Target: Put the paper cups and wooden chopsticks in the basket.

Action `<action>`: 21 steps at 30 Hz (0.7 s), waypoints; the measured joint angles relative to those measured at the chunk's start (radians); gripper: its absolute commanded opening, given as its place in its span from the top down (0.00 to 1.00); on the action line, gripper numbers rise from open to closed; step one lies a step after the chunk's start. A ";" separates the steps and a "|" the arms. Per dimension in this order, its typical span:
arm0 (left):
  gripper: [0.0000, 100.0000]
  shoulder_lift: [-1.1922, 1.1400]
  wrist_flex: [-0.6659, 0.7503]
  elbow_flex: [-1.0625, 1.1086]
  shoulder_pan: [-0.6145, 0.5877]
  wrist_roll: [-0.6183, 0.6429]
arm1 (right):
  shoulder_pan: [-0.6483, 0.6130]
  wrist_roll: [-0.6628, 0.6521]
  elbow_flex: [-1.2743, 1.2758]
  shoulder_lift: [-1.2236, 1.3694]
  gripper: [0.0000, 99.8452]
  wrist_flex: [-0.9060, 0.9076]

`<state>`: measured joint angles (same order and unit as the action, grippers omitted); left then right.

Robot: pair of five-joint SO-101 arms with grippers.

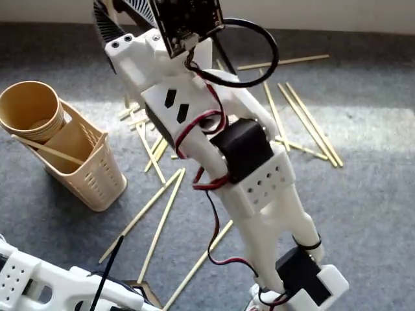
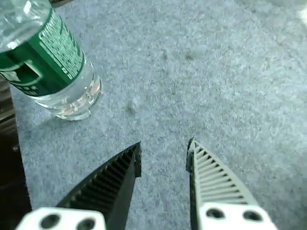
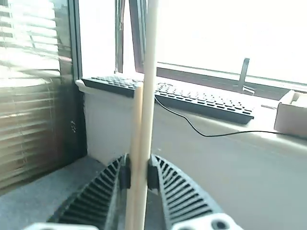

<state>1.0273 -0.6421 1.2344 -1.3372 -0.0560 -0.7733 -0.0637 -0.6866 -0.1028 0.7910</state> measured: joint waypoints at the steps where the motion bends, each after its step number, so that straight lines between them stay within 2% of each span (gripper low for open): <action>1: 0.82 0.000 0.021 0.029 0.000 0.000 | -0.014 0.018 -0.032 0.005 0.99 0.017; 9: 0.82 0.000 0.203 0.256 0.002 -0.069 | -0.095 0.173 -0.137 0.008 0.99 0.040; 13: 0.82 0.000 0.259 0.338 0.000 -0.098 | -0.106 0.219 -0.035 0.049 0.99 0.034; 21: 0.82 0.002 0.270 0.358 0.000 -0.110 | -0.103 0.222 0.166 0.176 0.99 -0.114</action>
<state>1.0288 -0.3721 1.5919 -1.3372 -0.1665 -0.8761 0.1588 -0.5209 0.0736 0.6774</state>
